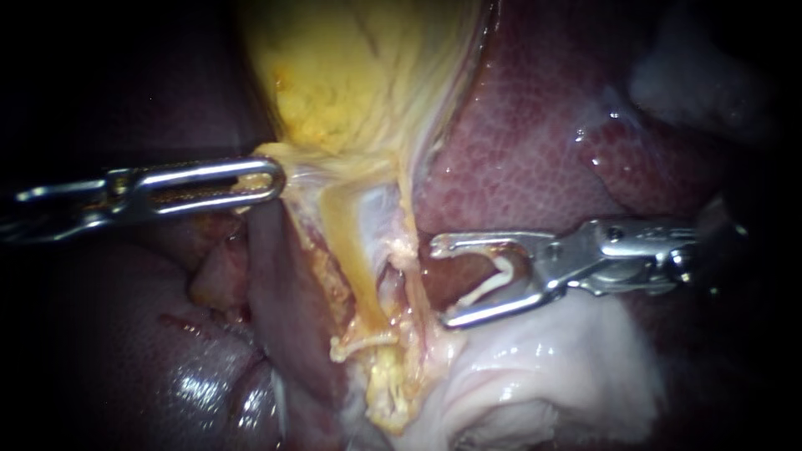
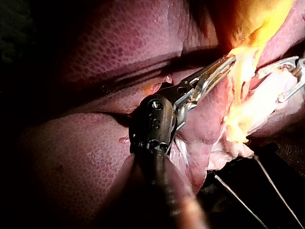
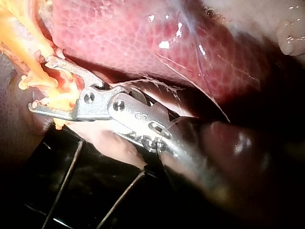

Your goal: Clipping second clip left tube

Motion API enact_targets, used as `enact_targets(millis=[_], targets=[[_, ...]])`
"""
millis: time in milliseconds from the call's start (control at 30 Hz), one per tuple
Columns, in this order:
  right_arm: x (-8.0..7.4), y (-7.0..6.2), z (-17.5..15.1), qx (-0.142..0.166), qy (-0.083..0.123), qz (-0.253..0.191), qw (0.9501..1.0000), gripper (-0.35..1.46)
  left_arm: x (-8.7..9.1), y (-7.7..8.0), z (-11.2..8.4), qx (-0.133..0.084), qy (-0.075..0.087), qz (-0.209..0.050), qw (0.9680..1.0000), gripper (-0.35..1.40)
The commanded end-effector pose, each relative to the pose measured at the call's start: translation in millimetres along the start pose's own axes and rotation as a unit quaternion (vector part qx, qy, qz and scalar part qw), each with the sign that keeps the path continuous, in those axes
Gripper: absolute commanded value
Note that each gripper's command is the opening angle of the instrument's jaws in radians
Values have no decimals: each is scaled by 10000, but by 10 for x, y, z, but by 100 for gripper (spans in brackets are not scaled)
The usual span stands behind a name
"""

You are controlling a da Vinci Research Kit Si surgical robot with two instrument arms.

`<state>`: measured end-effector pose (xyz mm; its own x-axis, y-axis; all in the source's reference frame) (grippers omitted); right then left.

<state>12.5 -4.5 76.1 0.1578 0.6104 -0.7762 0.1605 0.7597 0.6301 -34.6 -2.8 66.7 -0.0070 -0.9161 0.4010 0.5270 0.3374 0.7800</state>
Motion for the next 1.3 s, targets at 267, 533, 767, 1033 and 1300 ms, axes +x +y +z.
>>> enact_targets(millis=[267,533,767,1033,1300], targets=[[-61,28,33,24,-164,232,9996,60,2,-4,-1,-16,-13,-2,10000,-35],[-55,28,55,296,-72,428,9986,60,3,-4,-1,-16,-14,-1,10000,-35],[-33,0,57,978,213,620,9930,58,2,7,0,-8,-9,2,10000,-35],[-31,0,80,1200,205,618,9906,56,6,17,10,-42,-34,15,10000,-35],[-47,14,89,1136,120,639,9914,18,11,13,15,-79,-58,22,9999,-35]])
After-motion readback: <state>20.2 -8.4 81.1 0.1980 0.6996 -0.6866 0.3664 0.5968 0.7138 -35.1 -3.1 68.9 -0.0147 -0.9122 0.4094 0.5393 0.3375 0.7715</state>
